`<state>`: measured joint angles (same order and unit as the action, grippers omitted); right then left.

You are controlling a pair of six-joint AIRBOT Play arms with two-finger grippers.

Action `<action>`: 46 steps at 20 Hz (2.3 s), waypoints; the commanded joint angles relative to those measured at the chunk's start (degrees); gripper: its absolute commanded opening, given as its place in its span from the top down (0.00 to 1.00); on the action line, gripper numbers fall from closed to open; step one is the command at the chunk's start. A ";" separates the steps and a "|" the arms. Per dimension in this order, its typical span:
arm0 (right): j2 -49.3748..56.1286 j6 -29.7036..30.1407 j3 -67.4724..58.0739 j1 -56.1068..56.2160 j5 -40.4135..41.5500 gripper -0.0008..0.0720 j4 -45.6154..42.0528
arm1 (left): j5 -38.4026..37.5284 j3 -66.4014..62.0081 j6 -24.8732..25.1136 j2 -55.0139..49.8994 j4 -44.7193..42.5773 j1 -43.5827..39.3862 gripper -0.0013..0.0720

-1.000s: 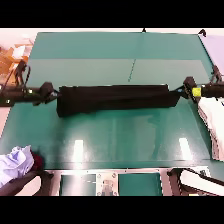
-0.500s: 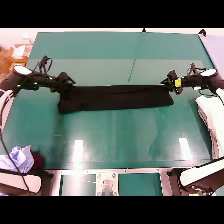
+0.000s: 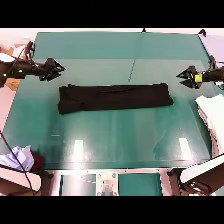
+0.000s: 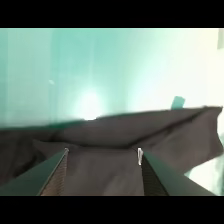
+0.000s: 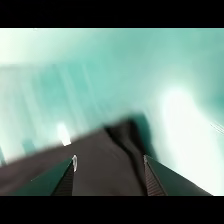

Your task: Fold the shirts.

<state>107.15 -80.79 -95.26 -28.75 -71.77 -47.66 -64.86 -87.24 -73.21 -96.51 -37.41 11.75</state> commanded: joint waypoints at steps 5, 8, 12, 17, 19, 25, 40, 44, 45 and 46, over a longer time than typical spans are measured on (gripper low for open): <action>8.26 7.63 -0.63 0.31 -10.62 0.30 -1.01 | -8.87 -1.38 -0.20 -0.15 6.10 0.79 0.77; 10.58 8.07 -0.63 3.63 -11.74 0.30 -0.81 | -9.73 -1.38 0.44 -0.15 7.89 0.59 0.94; 11.02 9.09 -1.25 6.86 -11.69 0.80 -0.79 | -7.91 -1.38 2.51 -0.15 7.10 -5.44 0.94; 9.11 8.81 -7.98 6.43 -19.67 0.97 -0.79 | 6.58 -0.48 2.62 -0.55 0.11 -21.40 0.94; 5.90 7.76 -10.64 6.51 -23.61 0.97 -0.48 | 16.31 1.44 2.51 -1.79 -1.64 -29.81 0.94; -7.91 6.23 -12.46 8.72 -30.38 0.97 11.98 | 31.39 1.53 -6.40 -11.82 -2.01 -44.37 0.94; -16.41 2.08 -12.44 17.40 -29.14 0.97 15.76 | 11.58 -6.32 -10.69 -12.31 -10.01 -38.53 0.94; -16.35 -0.26 -12.24 24.55 -23.65 0.97 15.74 | -12.13 -11.80 -13.97 -2.93 -29.88 -27.17 0.94; -16.20 -0.31 -12.00 27.85 -20.55 0.97 15.72 | -16.59 -12.92 -13.94 -0.50 -34.32 -24.28 0.94; -15.93 -0.33 -11.45 31.26 -17.00 0.97 15.69 | -19.80 -13.66 -13.77 1.60 -37.53 -21.73 0.94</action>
<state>90.89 -80.01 -107.31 -4.03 -96.01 -31.99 -69.14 -98.15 -86.15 -100.49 -61.39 -16.82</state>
